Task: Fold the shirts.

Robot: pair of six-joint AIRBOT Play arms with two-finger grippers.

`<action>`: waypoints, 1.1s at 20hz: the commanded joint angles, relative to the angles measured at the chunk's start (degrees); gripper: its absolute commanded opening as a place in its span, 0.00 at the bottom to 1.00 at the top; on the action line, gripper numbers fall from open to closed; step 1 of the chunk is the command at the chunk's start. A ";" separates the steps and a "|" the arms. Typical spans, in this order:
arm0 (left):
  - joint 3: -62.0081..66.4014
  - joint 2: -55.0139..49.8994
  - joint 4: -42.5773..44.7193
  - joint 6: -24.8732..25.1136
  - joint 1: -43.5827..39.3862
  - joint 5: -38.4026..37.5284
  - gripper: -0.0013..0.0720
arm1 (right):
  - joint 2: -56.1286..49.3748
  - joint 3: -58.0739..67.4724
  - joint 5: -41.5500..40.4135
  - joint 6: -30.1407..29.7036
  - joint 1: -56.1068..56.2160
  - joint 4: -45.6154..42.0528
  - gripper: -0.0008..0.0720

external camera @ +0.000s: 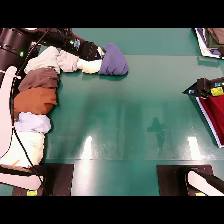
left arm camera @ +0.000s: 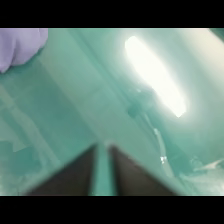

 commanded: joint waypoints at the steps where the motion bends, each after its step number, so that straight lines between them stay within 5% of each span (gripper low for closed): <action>1: -0.61 -0.76 2.27 -0.46 -0.02 4.07 0.90 | 0.04 0.00 0.11 0.02 0.07 0.02 0.03; 5: -0.94 -7.87 5.35 -1.97 -0.02 10.12 0.90 | 0.04 0.00 0.66 0.02 0.07 0.02 0.03; 14: -0.81 -25.99 5.29 -1.79 -0.02 37.16 0.90 | 0.04 -0.04 1.60 0.02 0.07 0.04 0.03; 22: -0.70 -28.98 4.48 5.31 -0.76 41.38 0.90 | 0.04 -0.04 1.44 0.04 0.09 0.44 0.03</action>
